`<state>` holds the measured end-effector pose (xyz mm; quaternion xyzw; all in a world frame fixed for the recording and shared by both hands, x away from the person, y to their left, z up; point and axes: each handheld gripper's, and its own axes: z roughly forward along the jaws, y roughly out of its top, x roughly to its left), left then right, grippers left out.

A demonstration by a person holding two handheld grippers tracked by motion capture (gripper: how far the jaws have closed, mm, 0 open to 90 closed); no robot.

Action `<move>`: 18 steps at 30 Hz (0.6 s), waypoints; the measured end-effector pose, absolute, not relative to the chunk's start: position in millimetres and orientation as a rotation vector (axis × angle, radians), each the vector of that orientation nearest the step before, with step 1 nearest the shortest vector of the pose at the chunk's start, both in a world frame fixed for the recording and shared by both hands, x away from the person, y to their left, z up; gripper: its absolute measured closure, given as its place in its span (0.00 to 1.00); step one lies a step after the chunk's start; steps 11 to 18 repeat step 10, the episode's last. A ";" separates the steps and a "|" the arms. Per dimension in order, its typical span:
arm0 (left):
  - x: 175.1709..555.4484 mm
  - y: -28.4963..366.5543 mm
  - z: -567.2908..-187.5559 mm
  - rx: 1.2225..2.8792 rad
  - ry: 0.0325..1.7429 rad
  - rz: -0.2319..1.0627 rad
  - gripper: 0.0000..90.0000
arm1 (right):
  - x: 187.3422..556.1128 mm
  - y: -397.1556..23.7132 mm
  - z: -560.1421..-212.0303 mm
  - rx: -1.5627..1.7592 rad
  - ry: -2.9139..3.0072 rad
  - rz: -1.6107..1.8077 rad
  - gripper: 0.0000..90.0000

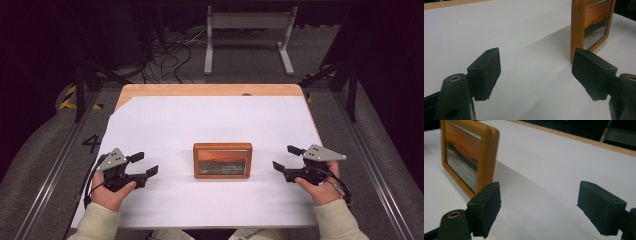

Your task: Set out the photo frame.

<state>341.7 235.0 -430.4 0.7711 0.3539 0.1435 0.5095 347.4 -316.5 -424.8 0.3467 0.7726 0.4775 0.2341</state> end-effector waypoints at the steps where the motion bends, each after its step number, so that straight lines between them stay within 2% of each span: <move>1: 342.4 235.3 -431.3 1.861 0.855 0.346 0.27 | 347.8 -317.4 -428.2 0.969 2.125 1.285 0.21; 5: 343.9 236.7 -433.8 1.876 0.885 0.348 0.27 | 350.1 -321.0 -438.9 1.007 2.132 1.241 0.21; 18: 344.6 237.5 -436.0 1.883 0.900 0.341 0.26 | 349.8 -319.2 -437.0 0.977 2.125 1.264 0.21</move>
